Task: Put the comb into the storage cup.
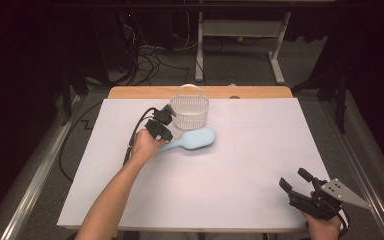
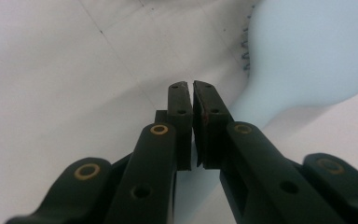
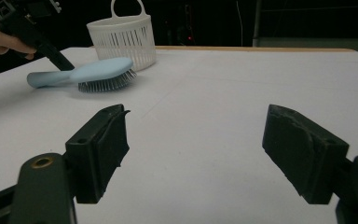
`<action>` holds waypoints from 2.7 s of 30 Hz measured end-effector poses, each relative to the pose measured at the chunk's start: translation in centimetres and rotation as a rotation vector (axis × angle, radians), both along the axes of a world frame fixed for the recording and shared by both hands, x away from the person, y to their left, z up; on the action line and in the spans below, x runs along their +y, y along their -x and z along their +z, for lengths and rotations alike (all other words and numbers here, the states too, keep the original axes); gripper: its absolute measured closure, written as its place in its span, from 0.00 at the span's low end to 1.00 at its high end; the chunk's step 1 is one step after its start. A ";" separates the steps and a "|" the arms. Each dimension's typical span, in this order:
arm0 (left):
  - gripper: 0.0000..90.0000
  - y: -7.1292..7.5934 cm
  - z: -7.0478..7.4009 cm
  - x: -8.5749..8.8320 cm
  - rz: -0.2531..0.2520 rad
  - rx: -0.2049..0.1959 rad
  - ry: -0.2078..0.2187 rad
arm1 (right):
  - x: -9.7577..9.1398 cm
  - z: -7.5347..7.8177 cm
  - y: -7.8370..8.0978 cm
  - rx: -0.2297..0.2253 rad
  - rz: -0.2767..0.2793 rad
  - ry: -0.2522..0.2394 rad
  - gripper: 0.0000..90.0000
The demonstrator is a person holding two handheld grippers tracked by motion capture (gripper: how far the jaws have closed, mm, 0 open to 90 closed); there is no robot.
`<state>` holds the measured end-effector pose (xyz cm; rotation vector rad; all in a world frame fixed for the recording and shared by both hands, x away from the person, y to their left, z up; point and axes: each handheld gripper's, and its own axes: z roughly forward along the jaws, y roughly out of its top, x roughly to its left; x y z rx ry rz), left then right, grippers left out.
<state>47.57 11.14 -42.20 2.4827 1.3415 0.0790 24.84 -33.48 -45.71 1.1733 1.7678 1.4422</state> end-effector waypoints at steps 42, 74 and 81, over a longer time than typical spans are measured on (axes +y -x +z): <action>0.96 1.7 0.5 -0.7 -0.060 0.024 0.029 | 0.1 0.2 0.2 -0.021 0.002 0.000 0.26; 0.96 3.1 0.5 -0.6 -0.089 0.036 0.092 | 0.0 0.1 0.1 -0.014 0.006 -0.002 0.26; 0.96 3.2 0.2 -0.5 -0.087 0.040 0.080 | 0.1 0.1 0.1 -0.014 0.005 -0.003 0.26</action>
